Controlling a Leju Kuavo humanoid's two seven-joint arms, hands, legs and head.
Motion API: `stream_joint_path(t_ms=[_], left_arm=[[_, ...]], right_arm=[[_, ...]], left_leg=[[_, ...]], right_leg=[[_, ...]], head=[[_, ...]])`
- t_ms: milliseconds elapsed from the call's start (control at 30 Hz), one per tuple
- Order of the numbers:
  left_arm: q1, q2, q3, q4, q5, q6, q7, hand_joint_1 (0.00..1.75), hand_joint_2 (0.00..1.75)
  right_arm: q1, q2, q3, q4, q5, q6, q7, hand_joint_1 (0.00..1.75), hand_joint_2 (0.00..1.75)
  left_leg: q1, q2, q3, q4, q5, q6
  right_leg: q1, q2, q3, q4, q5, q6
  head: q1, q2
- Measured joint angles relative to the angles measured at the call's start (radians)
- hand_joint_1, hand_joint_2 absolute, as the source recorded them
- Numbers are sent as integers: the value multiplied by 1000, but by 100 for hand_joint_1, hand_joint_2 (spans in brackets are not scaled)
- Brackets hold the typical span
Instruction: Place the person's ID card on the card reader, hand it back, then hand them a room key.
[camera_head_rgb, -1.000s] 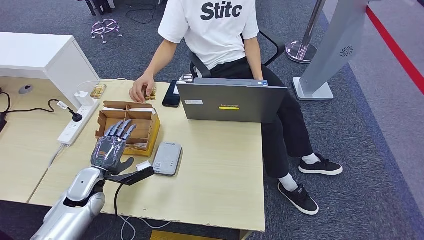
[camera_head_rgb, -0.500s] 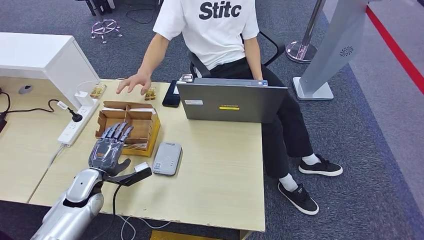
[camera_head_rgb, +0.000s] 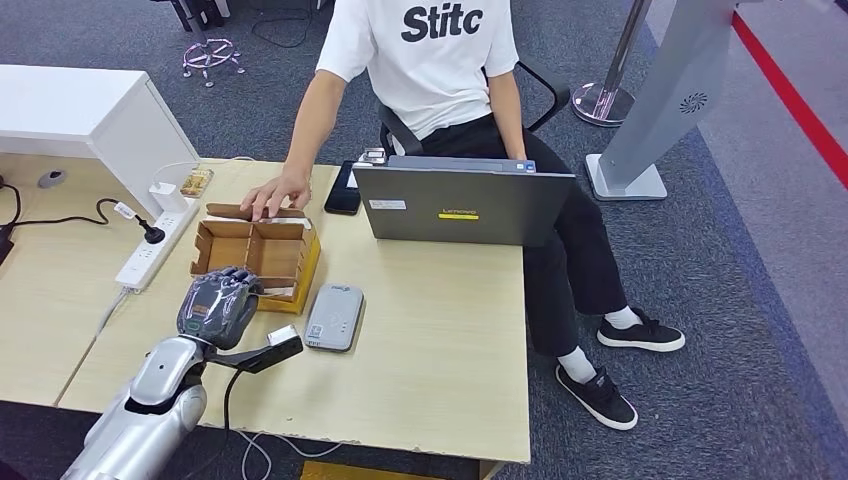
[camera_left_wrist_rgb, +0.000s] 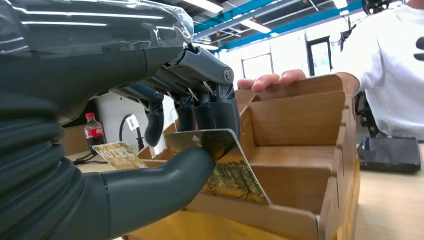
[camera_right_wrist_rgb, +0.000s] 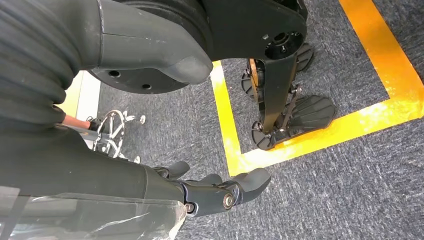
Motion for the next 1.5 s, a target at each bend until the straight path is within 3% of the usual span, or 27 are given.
stream_joint_path(t_ms=[833,1400,1433,1500], left_arm=[[-52,-8,73,-99,25,210,13,175,175],[-101,-7,104,-194,42,202,18,175,175],[-101,-7,105,-194,42,201,18,164,175],[-101,-8,107,-194,42,201,18,78,175]], right_arm=[[-1,0,-9,0,18,-11,-10,0,175],[-1,0,-12,0,23,-12,-14,0,175],[-1,0,-12,0,24,-12,-14,0,175],[-1,0,-13,0,24,-12,-14,0,175]], left_leg=[[0,0,0,0,0,0],[0,0,0,0,0,0],[0,0,0,0,0,0],[0,0,0,0,0,0]], right_leg=[[0,0,0,0,0,0],[0,0,0,0,0,0],[0,0,0,0,0,0],[0,0,0,0,0,0]], head=[[0,0],[0,0],[0,0],[0,0]])
